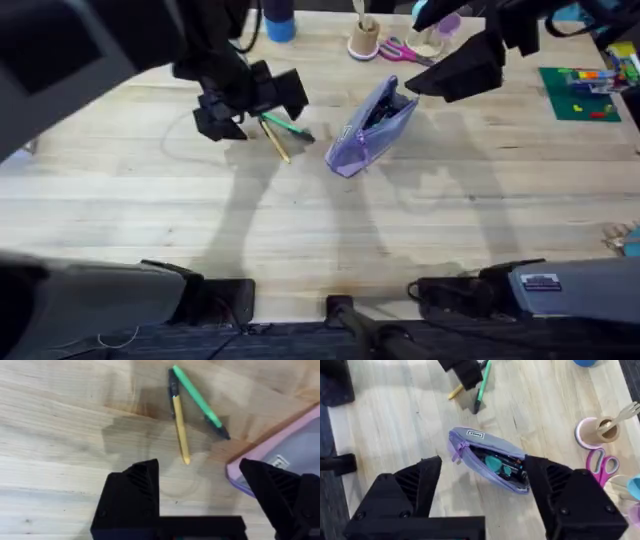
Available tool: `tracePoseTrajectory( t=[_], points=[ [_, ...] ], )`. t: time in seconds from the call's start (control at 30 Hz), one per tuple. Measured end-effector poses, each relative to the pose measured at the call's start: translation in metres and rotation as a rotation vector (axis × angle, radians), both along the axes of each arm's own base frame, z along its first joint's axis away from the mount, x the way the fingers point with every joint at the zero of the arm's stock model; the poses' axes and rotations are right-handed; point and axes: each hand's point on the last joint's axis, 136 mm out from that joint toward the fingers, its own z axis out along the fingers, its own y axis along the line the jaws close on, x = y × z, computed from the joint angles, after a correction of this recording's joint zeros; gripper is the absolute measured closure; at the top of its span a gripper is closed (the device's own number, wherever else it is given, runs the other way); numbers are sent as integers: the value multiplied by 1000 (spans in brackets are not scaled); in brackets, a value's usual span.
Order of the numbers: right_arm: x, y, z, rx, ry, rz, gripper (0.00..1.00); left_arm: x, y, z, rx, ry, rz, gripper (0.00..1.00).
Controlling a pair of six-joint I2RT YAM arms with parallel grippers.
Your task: Unzip the bag, pick up the pens from the table one at a time and place them inside, then zip the bag closed.
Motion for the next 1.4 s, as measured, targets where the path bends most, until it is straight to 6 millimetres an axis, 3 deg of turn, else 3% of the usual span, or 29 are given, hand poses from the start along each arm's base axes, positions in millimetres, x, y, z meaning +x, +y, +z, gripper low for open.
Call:
tracePoseTrajectory(
  t=[0.17, 0.33, 0.57, 0.97, 1.13, 1.4],
  points=[
    [0, 0, 0, 0, 0, 0, 6, -5, -6, -25, 35, 76, -26, 7],
    [0, 0, 0, 0, 1, 0, 6, -9, 1, -39, 87, 127, -21, 7],
    [0, 0, 0, 0, 1, 0, 6, 2, 4, -44, 111, 83, -14, 7],
    [0, 0, 0, 0, 1, 0, 6, -1, 6, -68, 107, 62, -12, 2],
    [0, 0, 0, 0, 1, 0, 6, -3, 10, -70, 127, 65, -9, 132],
    [0, 0, 0, 0, 1, 0, 6, -5, 12, -71, 139, 71, -8, 154]
  ],
)
